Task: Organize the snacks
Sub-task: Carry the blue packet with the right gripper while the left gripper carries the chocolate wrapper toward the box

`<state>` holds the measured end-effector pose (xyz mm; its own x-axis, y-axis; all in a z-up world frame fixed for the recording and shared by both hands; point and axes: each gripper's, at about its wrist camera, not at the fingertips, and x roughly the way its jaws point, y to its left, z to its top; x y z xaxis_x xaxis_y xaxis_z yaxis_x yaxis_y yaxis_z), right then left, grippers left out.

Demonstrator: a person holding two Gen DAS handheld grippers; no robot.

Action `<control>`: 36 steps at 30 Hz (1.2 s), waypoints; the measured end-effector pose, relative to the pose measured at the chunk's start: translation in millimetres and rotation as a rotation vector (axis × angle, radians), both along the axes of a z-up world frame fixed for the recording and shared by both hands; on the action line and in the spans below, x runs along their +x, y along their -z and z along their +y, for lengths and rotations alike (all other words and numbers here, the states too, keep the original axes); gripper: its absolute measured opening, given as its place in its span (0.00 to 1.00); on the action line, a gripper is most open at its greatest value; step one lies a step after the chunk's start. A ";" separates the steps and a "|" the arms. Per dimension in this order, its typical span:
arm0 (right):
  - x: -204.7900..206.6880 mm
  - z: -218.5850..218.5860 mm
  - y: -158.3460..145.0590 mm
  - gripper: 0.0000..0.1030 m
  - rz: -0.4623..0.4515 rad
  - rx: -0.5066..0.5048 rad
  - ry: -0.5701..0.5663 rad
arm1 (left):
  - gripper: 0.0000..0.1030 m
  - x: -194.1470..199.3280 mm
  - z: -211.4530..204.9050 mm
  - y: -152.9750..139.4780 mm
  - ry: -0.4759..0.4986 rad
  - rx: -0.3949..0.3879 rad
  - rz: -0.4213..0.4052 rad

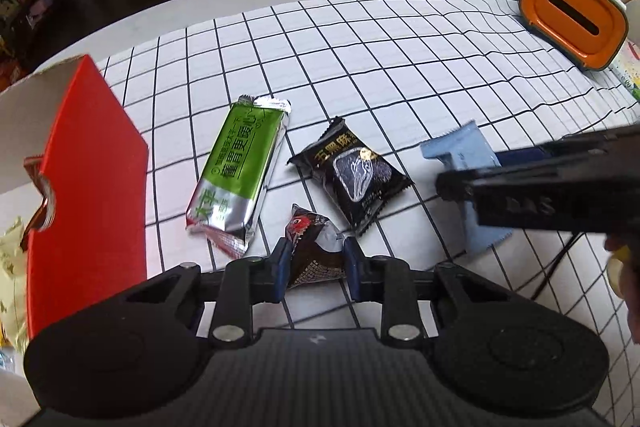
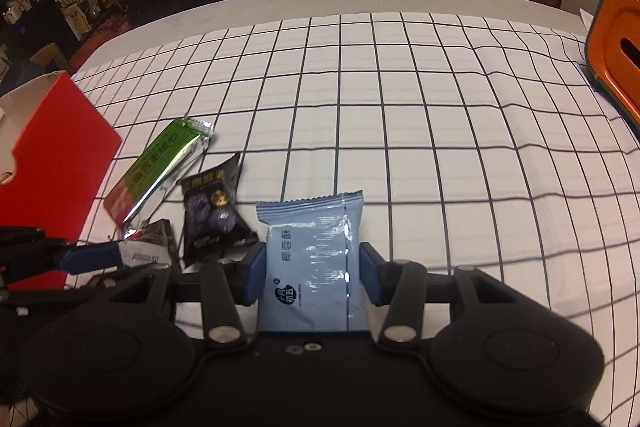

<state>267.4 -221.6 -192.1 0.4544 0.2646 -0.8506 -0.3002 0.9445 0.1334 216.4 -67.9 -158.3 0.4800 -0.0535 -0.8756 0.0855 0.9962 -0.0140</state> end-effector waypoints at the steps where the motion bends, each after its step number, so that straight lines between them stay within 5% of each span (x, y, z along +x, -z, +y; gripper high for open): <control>1: -6.0 -3.5 -2.3 0.45 0.000 0.006 -0.004 | 0.26 -2.8 1.1 -0.2 -0.003 -0.002 0.003; 19: -95.4 -7.8 -52.7 0.45 0.003 0.071 -0.082 | 0.26 -71.0 29.2 -43.4 -0.052 -0.065 -0.017; 36: -83.3 116.8 -133.0 0.46 -0.148 0.100 -0.207 | 0.26 -97.6 124.5 -132.4 -0.141 -0.017 -0.198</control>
<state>184.0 -104.8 -59.1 0.4994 0.4446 -0.7436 -0.5091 0.8451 0.1633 118.8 56.7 -25.9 0.6462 0.0121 -0.7631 -0.0513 0.9983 -0.0276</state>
